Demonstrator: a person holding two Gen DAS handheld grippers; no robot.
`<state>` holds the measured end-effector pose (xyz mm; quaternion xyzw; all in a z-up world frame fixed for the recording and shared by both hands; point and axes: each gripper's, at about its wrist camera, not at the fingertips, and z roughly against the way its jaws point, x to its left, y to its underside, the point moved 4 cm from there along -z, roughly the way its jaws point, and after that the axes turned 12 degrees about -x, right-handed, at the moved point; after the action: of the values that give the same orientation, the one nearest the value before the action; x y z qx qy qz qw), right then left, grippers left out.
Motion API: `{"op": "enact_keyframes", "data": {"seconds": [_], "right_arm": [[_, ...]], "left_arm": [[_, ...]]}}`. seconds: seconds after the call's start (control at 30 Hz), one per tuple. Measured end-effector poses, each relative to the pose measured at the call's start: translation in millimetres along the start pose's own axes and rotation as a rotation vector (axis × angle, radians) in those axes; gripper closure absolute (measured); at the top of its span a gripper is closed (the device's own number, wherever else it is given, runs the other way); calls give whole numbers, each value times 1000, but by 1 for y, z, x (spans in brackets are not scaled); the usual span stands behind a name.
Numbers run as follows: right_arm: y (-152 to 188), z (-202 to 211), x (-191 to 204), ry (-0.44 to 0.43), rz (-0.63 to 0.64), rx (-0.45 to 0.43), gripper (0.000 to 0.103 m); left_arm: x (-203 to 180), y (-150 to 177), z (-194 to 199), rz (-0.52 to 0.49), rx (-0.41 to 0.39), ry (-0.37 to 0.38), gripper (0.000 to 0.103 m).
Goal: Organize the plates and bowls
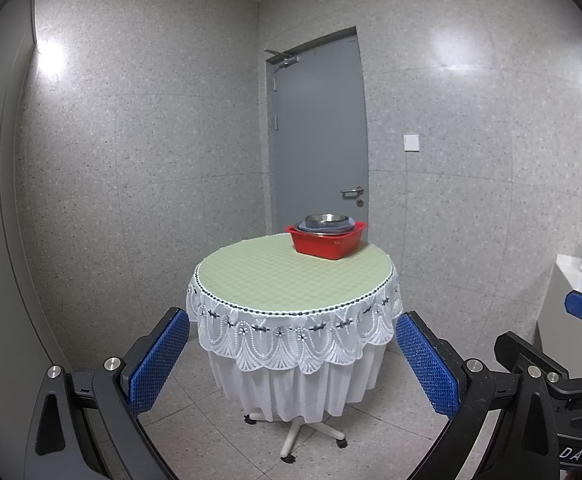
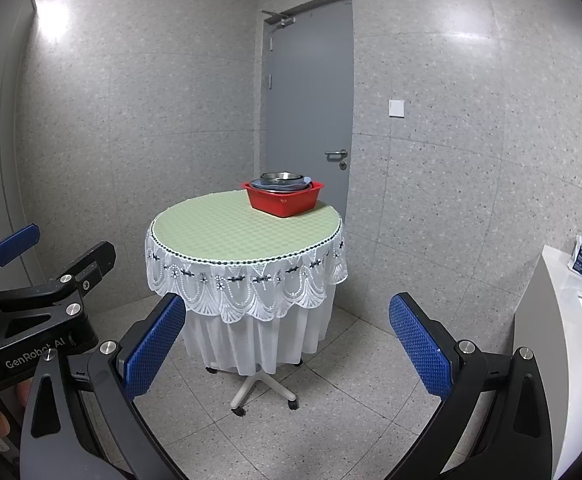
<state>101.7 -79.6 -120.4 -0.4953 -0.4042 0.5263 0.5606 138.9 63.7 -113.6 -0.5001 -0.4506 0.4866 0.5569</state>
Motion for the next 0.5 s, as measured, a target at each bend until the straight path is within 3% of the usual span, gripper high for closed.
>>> {"op": "enact_keyframes", "data": {"seconds": [0.5], "right_arm": [[2,-1,-4,1,0,3,0]], "left_arm": [[-4,1,1,0,0,0,1]]}}
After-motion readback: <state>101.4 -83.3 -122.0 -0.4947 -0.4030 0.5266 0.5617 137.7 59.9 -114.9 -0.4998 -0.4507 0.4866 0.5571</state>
